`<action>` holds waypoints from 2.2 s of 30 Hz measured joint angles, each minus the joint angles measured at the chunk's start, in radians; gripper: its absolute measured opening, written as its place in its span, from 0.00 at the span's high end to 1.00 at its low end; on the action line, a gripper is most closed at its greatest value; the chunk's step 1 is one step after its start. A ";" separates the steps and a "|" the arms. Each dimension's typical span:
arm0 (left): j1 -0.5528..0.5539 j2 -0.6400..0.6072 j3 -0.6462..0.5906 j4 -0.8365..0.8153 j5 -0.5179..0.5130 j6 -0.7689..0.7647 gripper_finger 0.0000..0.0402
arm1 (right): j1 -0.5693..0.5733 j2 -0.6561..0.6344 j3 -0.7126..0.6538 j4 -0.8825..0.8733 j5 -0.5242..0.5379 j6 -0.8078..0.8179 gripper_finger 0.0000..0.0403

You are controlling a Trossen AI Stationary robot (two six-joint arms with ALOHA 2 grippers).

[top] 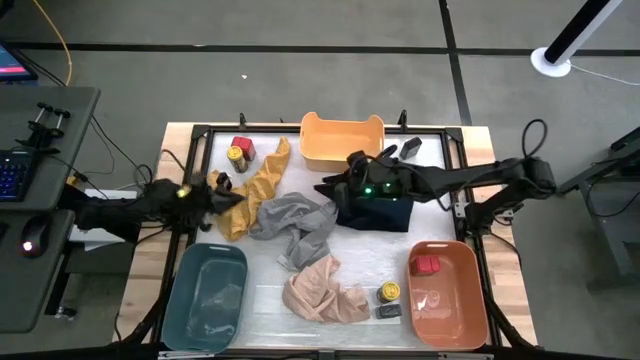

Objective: Sort spices by type
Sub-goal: Put the red seasoning can into the orange bin

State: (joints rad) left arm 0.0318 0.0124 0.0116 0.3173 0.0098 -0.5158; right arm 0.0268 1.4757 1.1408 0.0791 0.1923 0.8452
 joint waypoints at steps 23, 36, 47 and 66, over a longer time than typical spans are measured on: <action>0.609 0.754 0.782 -0.841 0.086 -0.009 0.62 | -0.041 0.038 0.025 0.129 0.027 -0.023 0.37; 0.949 1.400 1.112 -1.154 0.100 0.257 0.91 | -0.016 0.038 0.025 0.127 -0.044 -0.151 0.37; 0.938 1.450 1.111 -1.181 -0.141 0.259 1.00 | 0.001 0.038 0.025 0.127 -0.037 -0.215 0.37; 0.877 1.583 1.113 -1.151 -0.168 0.230 1.00 | -0.001 0.038 0.025 0.125 -0.036 -0.225 0.37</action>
State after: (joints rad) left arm 0.9087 1.5959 1.1248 -0.8339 -0.1581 -0.2857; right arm 0.0261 1.5135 1.1660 0.2043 0.1561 0.6201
